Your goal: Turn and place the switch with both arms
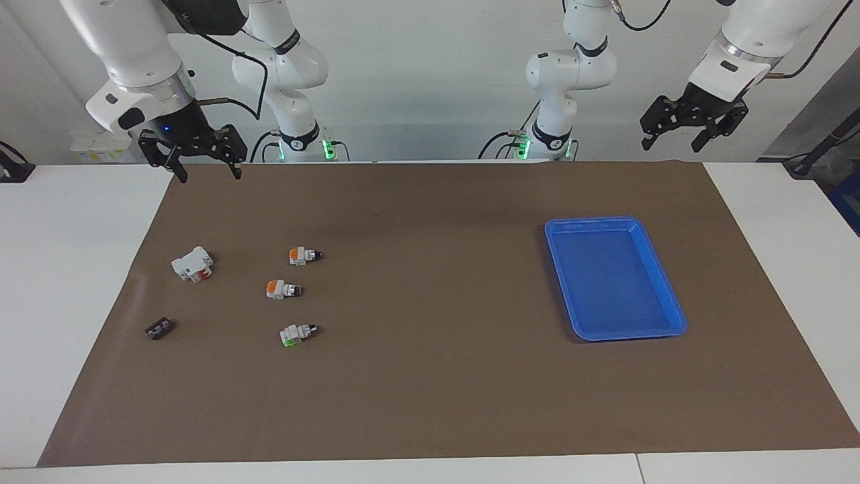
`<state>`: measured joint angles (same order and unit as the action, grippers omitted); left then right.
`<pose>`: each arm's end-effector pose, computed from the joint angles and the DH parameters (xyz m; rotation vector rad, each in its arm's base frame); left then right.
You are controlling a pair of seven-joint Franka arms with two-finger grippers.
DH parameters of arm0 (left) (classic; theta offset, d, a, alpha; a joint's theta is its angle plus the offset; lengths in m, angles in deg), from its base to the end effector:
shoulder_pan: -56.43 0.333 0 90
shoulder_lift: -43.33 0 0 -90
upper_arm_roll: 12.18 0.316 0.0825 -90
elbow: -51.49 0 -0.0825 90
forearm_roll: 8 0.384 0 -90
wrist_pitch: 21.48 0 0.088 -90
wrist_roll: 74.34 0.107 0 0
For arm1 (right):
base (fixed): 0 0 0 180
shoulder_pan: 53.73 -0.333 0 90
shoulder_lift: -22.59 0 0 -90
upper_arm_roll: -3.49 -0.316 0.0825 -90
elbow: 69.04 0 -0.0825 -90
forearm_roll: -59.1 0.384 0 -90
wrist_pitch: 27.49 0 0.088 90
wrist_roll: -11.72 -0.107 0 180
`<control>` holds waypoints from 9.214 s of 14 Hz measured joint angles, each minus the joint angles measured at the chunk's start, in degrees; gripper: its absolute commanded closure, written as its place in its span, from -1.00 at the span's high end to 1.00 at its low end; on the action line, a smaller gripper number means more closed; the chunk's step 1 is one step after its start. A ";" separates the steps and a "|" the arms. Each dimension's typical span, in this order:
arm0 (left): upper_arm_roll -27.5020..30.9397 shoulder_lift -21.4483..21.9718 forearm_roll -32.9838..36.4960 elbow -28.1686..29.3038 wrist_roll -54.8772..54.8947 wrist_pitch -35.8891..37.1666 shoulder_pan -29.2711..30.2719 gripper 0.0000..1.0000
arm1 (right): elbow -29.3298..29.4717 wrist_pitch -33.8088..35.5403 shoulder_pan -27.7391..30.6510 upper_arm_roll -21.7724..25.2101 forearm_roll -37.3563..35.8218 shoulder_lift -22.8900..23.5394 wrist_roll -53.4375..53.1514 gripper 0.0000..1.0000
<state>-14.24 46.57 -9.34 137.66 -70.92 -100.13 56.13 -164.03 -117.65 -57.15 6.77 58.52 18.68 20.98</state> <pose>0.5146 -0.0247 0.6690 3.1134 -0.1628 -0.1163 0.5326 -0.0008 0.6207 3.1260 0.2574 -0.0261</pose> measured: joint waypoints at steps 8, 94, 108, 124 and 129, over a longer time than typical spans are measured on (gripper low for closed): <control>0.00 0.00 0.00 0.00 0.00 0.00 0.00 1.00 | -15.10 -12.86 -1.17 -0.15 3.70 -5.11 45.22 1.00; -9.79 2.48 -20.77 3.69 -91.67 -8.39 -1.03 1.00 | -5.59 -47.12 -26.66 -18.31 14.73 7.01 40.20 -1.00; -10.08 3.08 -34.51 6.53 -98.70 -19.17 -0.32 0.88 | -3.29 -47.22 -26.68 -18.29 14.70 7.81 37.46 -1.00; -7.34 10.35 -47.41 21.98 -98.83 -12.67 5.34 -0.04 | -2.62 -47.22 -26.72 -18.29 14.70 8.42 37.44 -1.00; -7.41 10.47 -48.76 22.12 -98.83 -11.54 5.28 -0.10 | -2.62 -47.22 -26.72 -18.29 14.70 8.42 37.44 -1.00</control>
<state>-21.66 57.04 -58.10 159.78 -169.75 -111.67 61.41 -166.65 -164.87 -83.87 -11.52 73.22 27.10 58.41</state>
